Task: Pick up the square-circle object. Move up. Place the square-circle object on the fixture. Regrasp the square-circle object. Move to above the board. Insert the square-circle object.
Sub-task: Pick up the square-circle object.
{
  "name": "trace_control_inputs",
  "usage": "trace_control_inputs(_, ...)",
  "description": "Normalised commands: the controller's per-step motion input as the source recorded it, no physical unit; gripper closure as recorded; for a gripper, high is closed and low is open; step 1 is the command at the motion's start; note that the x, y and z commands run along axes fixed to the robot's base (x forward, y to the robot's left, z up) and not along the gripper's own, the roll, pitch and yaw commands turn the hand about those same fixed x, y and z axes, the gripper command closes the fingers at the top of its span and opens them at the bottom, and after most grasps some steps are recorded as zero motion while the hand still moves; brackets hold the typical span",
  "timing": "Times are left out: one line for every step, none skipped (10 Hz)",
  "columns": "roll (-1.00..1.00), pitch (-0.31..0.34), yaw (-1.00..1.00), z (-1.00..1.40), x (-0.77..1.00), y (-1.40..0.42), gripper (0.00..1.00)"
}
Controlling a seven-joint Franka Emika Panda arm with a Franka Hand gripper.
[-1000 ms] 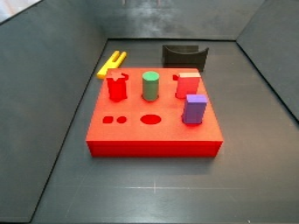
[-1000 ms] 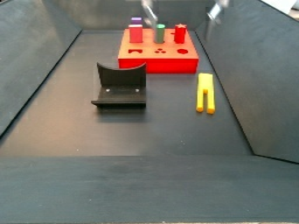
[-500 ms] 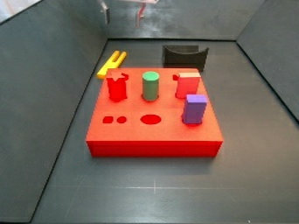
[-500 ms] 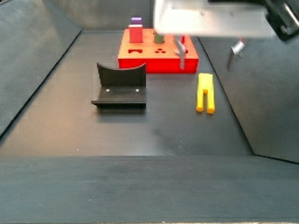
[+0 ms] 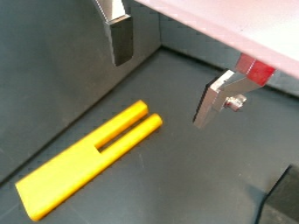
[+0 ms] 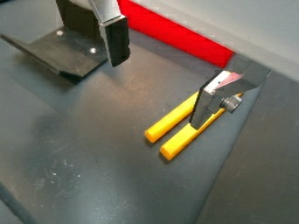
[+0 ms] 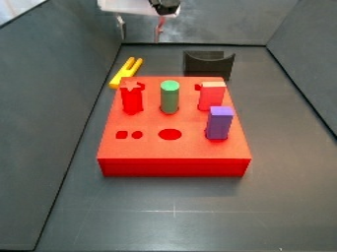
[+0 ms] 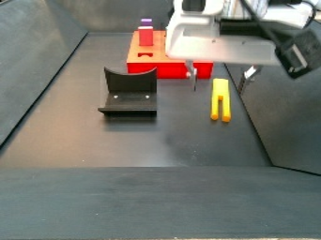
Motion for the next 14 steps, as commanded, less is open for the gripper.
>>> trace_control_inputs(-0.15,-0.084,-0.07,-0.84,0.00,0.00,0.00)
trace_control_inputs(-0.03,-0.079,-0.09,-1.00,-0.21,-0.06,0.00)
trace_control_inputs(0.00,-0.076,-0.11,-1.00,-0.28,-0.07,0.00)
trace_control_inputs(0.03,-0.114,-0.13,-1.00,-0.19,-0.08,0.00)
trace_control_inputs(0.01,-0.167,-0.06,-0.95,-0.08,-0.08,0.00)
trace_control_inputs(-0.02,-0.224,0.00,-0.83,0.00,-0.05,0.00)
trace_control_inputs(-0.04,-0.257,0.00,-0.75,0.00,-0.04,0.00)
trace_control_inputs(-0.08,-0.279,0.00,-0.67,0.00,0.00,0.00)
trace_control_inputs(-0.14,-0.299,0.00,-0.56,-0.04,0.00,0.00)
trace_control_inputs(-0.25,-0.254,0.00,-0.44,-0.10,0.02,0.00)
trace_control_inputs(-0.24,-0.174,-0.02,-0.26,-0.07,0.05,0.00)
trace_control_inputs(-0.27,-0.140,0.00,-0.21,0.00,0.22,0.00)
trace_control_inputs(-0.04,-0.049,0.00,-0.03,0.00,0.03,0.00)
trace_control_inputs(0.00,0.000,0.00,0.00,0.00,0.00,1.00)
